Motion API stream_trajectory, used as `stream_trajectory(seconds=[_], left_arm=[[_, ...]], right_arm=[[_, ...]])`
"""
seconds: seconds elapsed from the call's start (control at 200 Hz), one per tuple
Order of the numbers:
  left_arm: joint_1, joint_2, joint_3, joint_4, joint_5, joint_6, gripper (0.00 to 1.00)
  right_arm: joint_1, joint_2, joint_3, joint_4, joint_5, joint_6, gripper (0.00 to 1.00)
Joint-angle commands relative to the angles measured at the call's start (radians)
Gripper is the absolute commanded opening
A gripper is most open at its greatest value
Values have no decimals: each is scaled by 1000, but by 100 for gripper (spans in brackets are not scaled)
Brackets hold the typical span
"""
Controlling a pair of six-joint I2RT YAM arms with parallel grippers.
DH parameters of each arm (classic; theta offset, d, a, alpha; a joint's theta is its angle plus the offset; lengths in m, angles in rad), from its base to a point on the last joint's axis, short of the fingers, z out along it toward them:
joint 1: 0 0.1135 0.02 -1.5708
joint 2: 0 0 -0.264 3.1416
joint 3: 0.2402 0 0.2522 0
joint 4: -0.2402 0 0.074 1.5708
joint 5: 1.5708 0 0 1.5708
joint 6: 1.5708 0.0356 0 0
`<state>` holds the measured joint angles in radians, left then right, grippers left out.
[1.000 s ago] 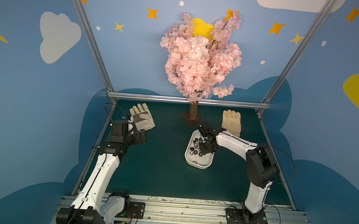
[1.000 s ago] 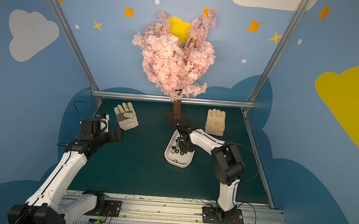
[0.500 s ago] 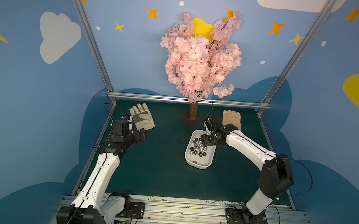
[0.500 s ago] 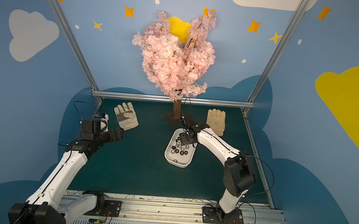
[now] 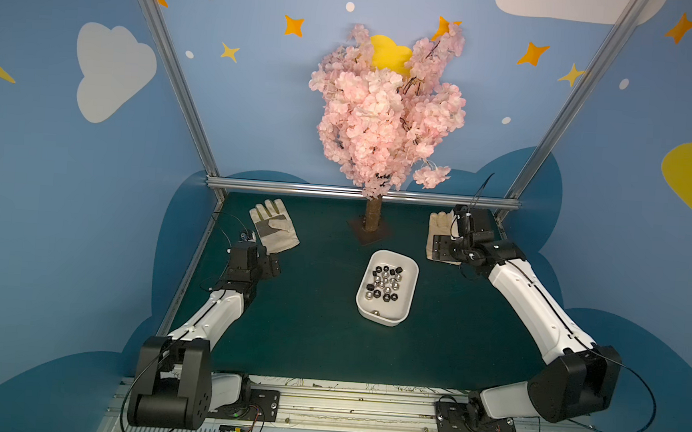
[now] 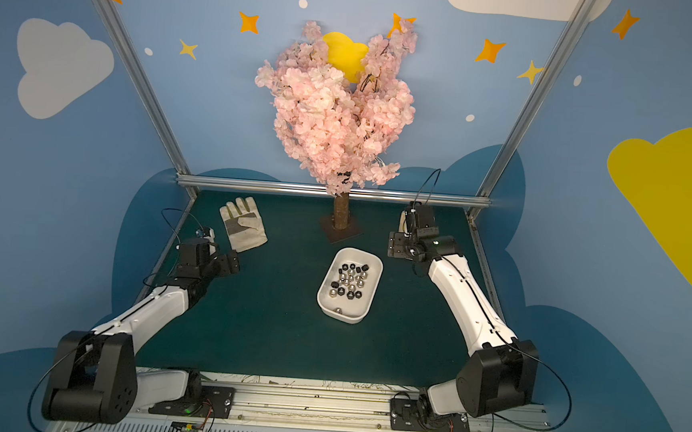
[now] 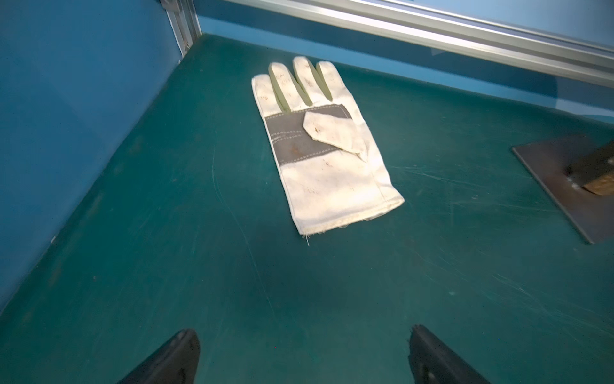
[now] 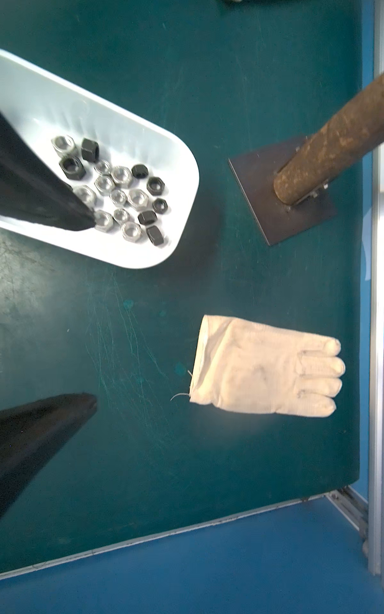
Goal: Put the nuts on the desktop into the storage box
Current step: Reset both arms
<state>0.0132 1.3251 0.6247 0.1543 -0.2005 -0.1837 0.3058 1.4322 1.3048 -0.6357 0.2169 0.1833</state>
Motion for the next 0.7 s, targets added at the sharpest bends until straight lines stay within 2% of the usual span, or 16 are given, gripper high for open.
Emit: stream_trajectory(seconds=[0.0,0.331,0.451,0.576,0.661,0.696], left_arm=[[8,72,-6,190,-27,76,100],[33,144,-103,382,10,71,100],[-3,164,-197,567,17,123,100],[-38,224,-272,772,0,162,100],[-41,215,-259,737,3,165,100],[-41,208,-255,712,8,167,100]], right_arm=[[-30,-33,-48,58,17,24,83],[-149,-60,-228,200,90,-2,86],[-182,-43,-359,365,113,-54,86],[-213,-33,-489,588,61,-76,86],[-217,-28,-576,779,24,-115,86],[-212,-21,-596,833,24,-170,85]])
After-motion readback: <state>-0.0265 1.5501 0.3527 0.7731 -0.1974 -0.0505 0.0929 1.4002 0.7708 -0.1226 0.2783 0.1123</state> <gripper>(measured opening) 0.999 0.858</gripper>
